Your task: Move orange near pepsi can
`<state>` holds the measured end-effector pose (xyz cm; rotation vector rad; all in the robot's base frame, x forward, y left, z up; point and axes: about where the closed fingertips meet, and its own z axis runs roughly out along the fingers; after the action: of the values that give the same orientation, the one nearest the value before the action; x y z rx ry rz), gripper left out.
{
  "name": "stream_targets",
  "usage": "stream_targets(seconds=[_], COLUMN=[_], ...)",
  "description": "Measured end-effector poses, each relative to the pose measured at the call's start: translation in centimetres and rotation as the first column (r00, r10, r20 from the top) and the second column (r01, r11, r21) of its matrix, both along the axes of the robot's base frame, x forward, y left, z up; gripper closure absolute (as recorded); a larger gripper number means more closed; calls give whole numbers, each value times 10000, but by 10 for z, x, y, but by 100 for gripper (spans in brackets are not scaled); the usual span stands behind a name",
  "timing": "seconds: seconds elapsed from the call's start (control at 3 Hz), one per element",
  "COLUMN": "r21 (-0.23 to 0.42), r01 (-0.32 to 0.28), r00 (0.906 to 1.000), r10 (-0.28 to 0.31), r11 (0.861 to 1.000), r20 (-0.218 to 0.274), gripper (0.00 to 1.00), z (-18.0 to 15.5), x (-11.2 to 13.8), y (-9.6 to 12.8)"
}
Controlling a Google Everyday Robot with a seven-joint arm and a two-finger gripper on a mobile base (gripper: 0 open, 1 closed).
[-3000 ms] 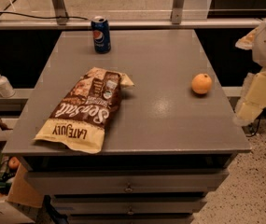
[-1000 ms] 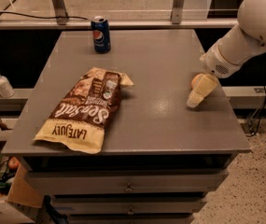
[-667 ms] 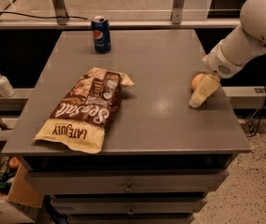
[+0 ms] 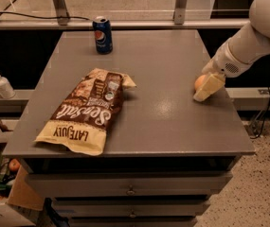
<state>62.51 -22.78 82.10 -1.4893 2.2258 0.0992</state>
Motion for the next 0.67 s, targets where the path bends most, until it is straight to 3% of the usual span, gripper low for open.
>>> stream_targets(seconds=[0.67], r21=[678], r01=[-10], r00=[10000], r10=[9], r11=[9977], r20=[3], gripper=[84], z=[20], x=[6], y=[3])
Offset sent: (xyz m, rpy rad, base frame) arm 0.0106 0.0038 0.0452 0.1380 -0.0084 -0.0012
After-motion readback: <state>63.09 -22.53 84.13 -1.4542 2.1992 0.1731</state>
